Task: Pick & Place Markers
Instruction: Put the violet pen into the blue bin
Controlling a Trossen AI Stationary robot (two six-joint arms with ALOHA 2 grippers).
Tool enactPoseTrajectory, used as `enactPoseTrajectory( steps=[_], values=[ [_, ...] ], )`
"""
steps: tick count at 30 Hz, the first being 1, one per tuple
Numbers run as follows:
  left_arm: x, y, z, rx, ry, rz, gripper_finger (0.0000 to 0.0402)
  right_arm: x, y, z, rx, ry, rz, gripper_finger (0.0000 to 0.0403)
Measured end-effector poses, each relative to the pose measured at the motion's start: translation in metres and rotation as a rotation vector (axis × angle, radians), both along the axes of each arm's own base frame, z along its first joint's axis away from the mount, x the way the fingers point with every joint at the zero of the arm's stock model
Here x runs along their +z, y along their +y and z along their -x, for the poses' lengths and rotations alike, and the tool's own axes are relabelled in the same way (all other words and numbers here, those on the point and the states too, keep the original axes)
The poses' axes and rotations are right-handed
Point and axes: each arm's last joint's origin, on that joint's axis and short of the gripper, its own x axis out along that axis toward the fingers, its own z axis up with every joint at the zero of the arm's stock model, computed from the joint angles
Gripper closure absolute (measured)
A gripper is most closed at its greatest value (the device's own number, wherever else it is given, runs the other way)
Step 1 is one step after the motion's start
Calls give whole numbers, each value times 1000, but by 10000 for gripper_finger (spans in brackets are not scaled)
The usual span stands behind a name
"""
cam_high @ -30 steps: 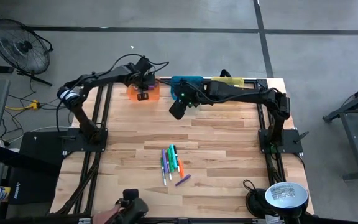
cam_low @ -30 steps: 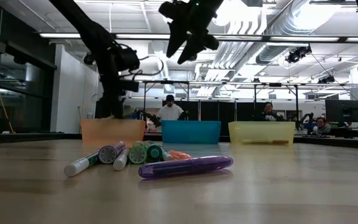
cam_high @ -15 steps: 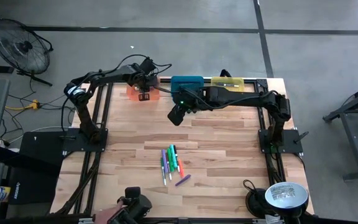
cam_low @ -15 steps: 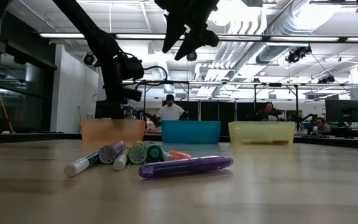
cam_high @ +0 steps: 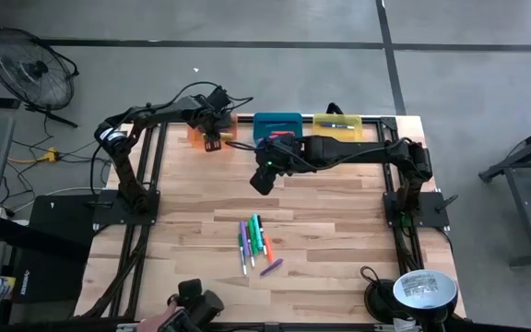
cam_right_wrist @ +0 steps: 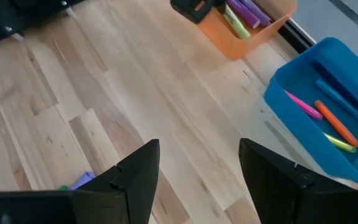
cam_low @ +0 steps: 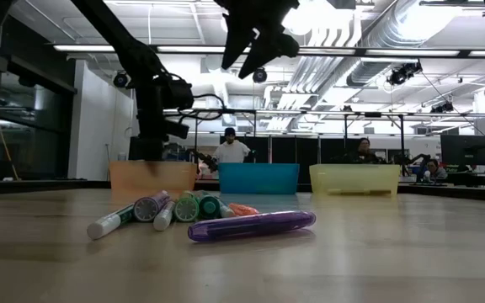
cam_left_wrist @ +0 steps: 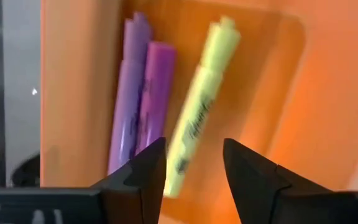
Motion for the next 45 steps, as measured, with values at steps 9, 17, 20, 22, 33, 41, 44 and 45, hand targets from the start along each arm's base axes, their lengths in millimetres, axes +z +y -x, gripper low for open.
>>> enactPoseTrajectory(
  steps=[9, 17, 20, 22, 33, 41, 44, 45],
  values=[
    [48, -1, 0, 62, 0, 26, 245, -1, 1, 1, 28, 23, 17, 194],
    [97, -5, -2, 106, -132, 160, 245, -1, 1, 1, 45, 31, 27, 194],
    [113, -11, 2, 118, -194, 178, 245, -2, 2, 2, 48, 45, 26, 194],
    [122, -18, 7, 119, -230, 207, 245, -3, 4, 3, 46, 58, 20, 194],
    [176, -63, 34, 86, -495, 311, 245, -6, 13, 9, 65, 139, 39, 194],
    [166, -111, 53, 77, -569, 352, 245, -9, 18, 13, 99, 202, 52, 194],
    [152, -132, 62, 98, -622, 369, 245, -10, 18, 15, 100, 221, 49, 194],
    [146, -139, 65, 107, -640, 378, 245, -10, 18, 16, 101, 227, 45, 194]
  ],
)
